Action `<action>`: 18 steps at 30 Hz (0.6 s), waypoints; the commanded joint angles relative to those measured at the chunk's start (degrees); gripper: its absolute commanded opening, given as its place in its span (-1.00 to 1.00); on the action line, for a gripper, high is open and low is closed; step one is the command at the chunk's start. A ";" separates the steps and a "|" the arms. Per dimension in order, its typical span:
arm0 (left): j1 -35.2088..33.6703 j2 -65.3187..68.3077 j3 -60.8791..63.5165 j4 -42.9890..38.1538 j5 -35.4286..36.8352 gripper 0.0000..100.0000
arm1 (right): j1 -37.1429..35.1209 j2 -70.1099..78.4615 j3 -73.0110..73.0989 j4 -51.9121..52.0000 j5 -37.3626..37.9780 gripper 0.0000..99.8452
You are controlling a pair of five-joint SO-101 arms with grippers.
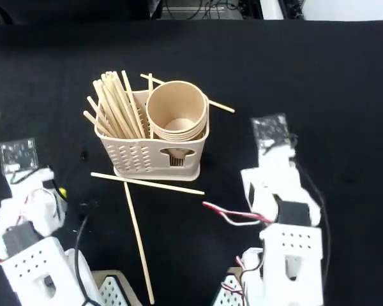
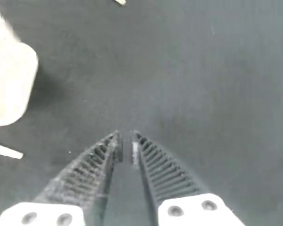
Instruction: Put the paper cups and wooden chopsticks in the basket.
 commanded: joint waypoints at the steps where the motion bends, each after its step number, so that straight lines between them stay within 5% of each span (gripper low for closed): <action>1: 0.48 -4.04 7.25 -1.67 1.49 -0.54 | -2.20 8.84 -14.29 1.58 5.80 -0.81; 18: -3.12 -26.11 16.84 6.59 -2.73 -0.55 | -6.33 75.21 -67.91 6.77 23.74 -0.50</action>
